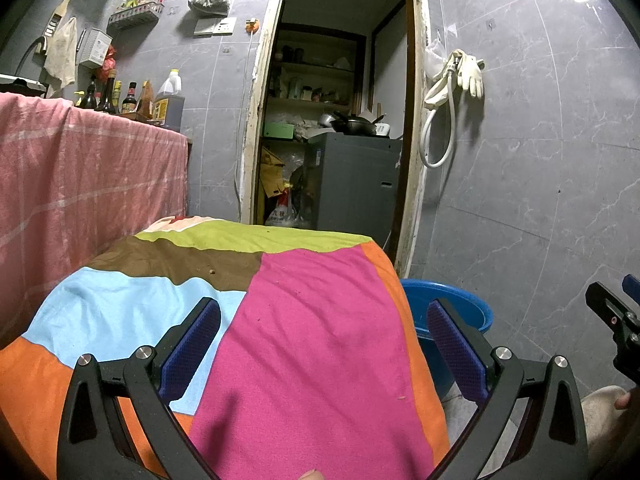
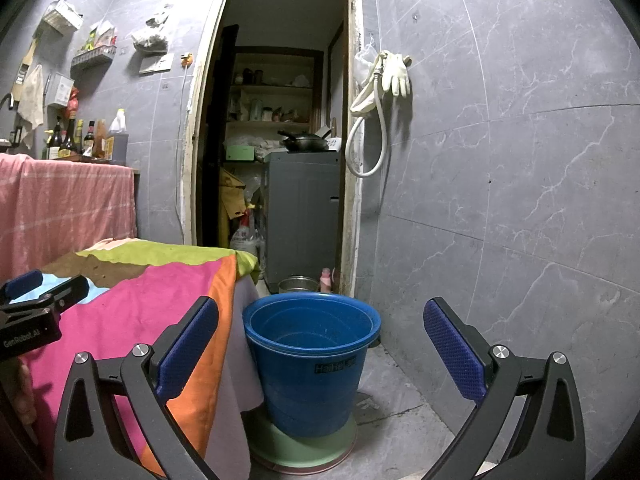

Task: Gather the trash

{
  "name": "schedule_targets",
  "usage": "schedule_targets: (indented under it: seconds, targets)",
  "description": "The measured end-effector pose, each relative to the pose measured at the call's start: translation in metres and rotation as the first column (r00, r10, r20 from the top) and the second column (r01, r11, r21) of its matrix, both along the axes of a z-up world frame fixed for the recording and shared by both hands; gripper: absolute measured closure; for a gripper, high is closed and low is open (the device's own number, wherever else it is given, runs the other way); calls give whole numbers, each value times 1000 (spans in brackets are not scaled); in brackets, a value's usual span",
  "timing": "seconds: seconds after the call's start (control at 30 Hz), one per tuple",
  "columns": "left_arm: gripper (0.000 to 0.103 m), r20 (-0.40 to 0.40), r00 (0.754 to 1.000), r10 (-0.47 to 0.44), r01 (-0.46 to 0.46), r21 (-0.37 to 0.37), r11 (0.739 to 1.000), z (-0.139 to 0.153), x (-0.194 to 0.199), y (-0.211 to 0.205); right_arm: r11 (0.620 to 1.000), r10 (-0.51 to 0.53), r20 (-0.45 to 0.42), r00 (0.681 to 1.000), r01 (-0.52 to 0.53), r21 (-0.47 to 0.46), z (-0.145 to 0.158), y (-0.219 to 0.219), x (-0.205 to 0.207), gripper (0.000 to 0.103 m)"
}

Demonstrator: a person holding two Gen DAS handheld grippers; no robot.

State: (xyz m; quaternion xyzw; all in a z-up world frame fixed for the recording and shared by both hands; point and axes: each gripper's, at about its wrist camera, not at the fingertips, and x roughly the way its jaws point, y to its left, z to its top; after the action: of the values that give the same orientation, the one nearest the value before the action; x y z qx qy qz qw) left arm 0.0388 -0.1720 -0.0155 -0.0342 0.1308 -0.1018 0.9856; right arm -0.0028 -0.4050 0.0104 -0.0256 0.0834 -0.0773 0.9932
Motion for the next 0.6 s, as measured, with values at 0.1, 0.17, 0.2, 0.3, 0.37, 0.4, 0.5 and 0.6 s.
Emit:
schedule_targets:
  seconds: [0.1, 0.17, 0.2, 0.3, 0.37, 0.4, 0.5, 0.6]
  targets:
    - [2, -1, 1000, 1, -1, 0, 1000, 0, 0, 0, 1000, 0, 0, 1000, 0, 0, 0, 0, 0, 0]
    - [2, 0, 1000, 0, 0, -1, 1000, 0, 0, 0, 1000, 0, 0, 1000, 0, 0, 0, 0, 0, 0]
    - [2, -1, 1000, 1, -1, 0, 1000, 0, 0, 0, 1000, 0, 0, 1000, 0, 0, 0, 0, 0, 0]
    - [2, -1, 1000, 0, 0, 0, 1000, 0, 0, 0, 1000, -1, -1, 1000, 1, 1, 0, 0, 0, 0]
    - [2, -1, 1000, 0, 0, 1, 1000, 0, 0, 0, 1000, 0, -1, 1000, 0, 1, 0, 0, 0, 0]
    - [2, -2, 1000, 0, 0, 1, 1000, 0, 0, 0, 1000, 0, -1, 1000, 0, 1, 0, 0, 0, 0]
    - [2, -2, 1000, 1, -1, 0, 1000, 0, 0, 1, 1000, 0, 0, 1000, 0, 0, 0, -1, 0, 0]
    - [2, -1, 1000, 0, 0, 0, 1000, 1, 1, 1, 1000, 1, -1, 1000, -1, 0, 0, -1, 0, 0]
